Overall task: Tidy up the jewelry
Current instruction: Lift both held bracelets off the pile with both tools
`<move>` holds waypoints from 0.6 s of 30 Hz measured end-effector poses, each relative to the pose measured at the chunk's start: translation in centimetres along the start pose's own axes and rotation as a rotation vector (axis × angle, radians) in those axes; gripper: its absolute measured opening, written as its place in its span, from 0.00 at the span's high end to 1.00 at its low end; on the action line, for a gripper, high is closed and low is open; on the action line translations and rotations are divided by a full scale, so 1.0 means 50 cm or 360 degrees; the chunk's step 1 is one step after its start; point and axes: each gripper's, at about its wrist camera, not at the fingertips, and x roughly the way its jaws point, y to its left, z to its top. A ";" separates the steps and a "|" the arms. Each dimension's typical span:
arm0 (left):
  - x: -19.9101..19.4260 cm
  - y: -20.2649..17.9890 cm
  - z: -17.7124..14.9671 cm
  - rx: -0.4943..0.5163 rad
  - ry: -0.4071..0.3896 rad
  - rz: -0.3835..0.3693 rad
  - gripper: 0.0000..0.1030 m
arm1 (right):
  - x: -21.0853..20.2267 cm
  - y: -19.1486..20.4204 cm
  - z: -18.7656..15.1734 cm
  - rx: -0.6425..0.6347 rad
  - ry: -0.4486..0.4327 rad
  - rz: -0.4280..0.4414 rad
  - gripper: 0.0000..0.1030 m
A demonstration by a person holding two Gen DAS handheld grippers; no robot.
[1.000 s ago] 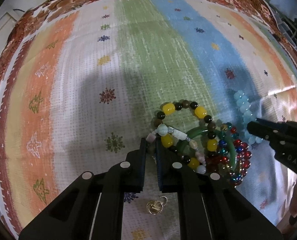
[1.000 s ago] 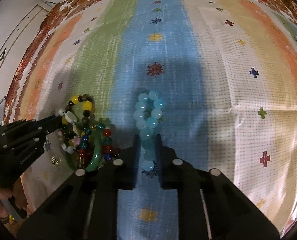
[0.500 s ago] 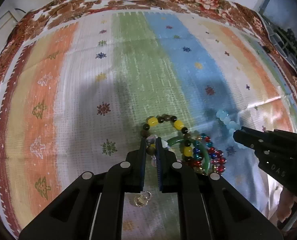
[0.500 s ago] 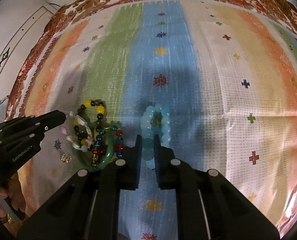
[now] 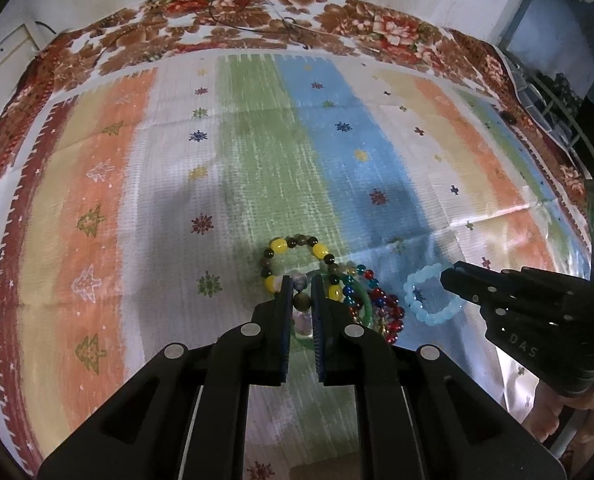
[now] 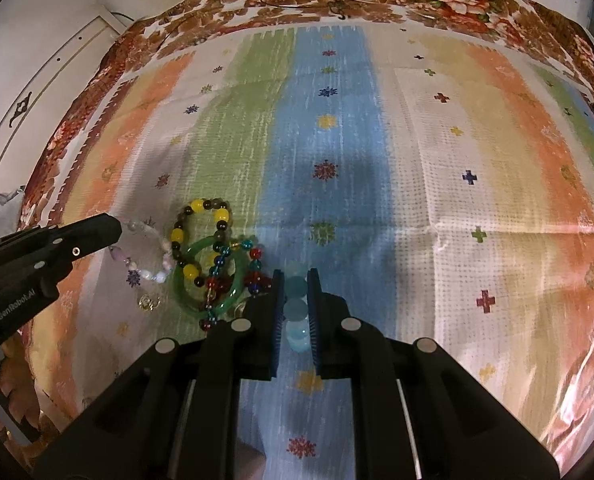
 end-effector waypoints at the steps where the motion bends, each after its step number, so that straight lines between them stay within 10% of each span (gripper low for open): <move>1: -0.004 -0.001 -0.002 -0.0001 -0.0004 0.0001 0.92 | -0.004 0.002 -0.002 -0.0003 -0.0003 -0.0004 0.88; 18: -0.111 -0.023 -0.055 0.0004 -0.0120 -0.0085 0.92 | -0.147 0.021 -0.053 -0.0033 -0.0244 0.0016 0.87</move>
